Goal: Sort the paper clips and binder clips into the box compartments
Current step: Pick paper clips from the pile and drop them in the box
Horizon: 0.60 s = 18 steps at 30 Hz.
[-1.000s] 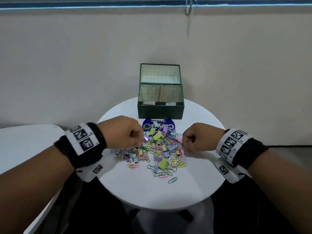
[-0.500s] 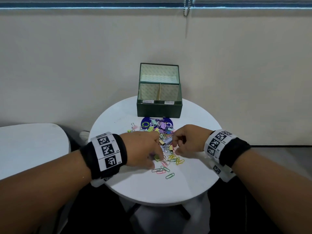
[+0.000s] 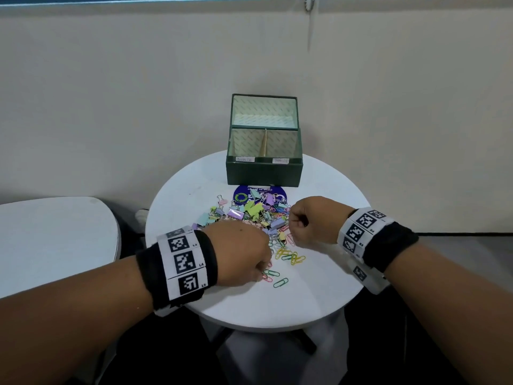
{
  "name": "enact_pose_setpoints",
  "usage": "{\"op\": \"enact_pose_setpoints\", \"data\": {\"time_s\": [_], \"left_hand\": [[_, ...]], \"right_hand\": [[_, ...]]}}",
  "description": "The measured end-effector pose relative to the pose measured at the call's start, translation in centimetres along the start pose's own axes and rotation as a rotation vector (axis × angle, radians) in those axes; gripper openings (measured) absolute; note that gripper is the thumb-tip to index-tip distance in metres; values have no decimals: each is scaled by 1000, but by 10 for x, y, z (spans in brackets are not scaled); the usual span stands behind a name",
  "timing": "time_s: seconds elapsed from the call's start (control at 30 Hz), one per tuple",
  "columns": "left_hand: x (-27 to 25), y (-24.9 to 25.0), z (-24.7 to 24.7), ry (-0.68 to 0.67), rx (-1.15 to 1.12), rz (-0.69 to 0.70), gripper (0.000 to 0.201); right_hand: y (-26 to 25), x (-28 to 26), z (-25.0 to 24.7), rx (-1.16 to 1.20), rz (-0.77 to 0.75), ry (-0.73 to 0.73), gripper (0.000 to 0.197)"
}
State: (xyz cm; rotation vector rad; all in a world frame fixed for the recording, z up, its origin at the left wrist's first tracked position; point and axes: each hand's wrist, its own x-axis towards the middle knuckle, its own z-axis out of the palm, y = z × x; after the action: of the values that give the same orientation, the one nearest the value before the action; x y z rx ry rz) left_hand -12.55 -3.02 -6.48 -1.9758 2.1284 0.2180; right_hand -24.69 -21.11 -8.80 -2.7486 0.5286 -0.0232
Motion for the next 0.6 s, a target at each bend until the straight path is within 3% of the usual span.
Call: {"op": "enact_pose_setpoints", "data": {"time_s": [0.13, 0.2, 0.33, 0.47, 0.6], "left_hand": [[-4, -4, 2, 16, -26, 32, 15], [-6, -12, -2, 29, -147, -3, 13], [-12, -44, -22, 158, -695, -235, 13], [-17, -59, -25, 173, -1376, -244, 15], [-11, -57, -14, 137, -1633, -279, 25]], "right_hand": [[3, 2, -9, 106, -9, 89, 14], [4, 1, -10, 144, 3, 139, 19], [3, 0, -11, 162, 30, 95, 19], [1, 3, -10, 146, 94, -80, 15], [-5, -2, -4, -17, 89, -95, 9]]}}
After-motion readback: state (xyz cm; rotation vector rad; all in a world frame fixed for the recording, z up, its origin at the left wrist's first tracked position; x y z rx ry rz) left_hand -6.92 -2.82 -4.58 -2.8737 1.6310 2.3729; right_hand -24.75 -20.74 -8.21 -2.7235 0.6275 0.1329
